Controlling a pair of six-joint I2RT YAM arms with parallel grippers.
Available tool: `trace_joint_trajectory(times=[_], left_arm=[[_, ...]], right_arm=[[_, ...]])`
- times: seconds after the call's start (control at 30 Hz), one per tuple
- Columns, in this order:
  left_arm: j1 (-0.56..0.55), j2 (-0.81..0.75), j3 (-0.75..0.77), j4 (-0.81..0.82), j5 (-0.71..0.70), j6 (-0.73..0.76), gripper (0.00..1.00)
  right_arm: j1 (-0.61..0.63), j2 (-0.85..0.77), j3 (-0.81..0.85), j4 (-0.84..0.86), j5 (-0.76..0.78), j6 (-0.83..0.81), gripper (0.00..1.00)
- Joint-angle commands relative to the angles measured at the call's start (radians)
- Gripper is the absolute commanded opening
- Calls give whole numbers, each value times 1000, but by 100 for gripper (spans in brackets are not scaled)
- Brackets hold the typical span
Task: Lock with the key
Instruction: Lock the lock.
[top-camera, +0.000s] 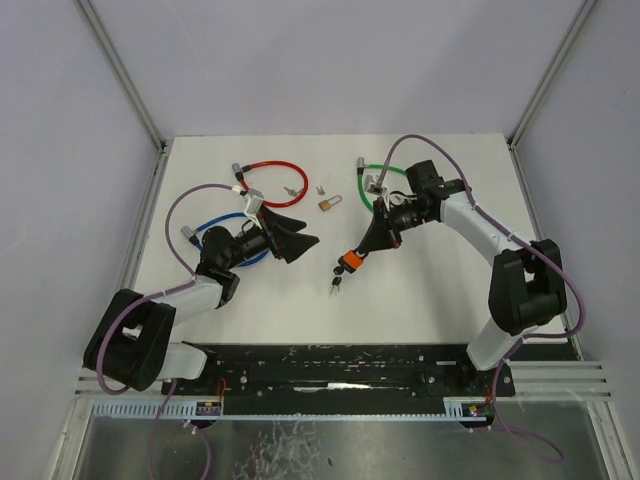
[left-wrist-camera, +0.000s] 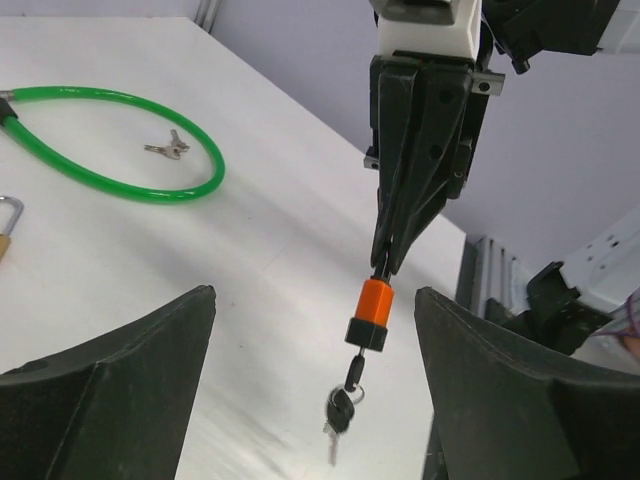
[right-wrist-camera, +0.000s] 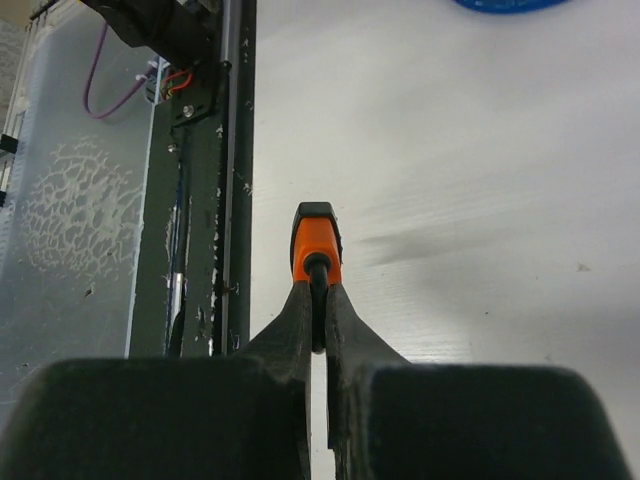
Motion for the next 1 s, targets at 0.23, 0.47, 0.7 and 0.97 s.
trace_joint_trajectory(times=[0.23, 0.47, 0.7, 0.97], left_arm=[[-85, -84, 13, -98, -55, -170, 74], [-204, -75, 70, -281, -187, -66, 70], [-269, 22, 118, -295, -165, -26, 60], [-296, 78, 149, -323, -106, -17, 52]], right_arm=[[-88, 59, 230, -469, -180, -317, 0], [-111, 65, 234, -491, -186, -331, 0], [-121, 75, 236, -506, -188, -345, 0], [-137, 87, 241, -536, -195, -377, 0]])
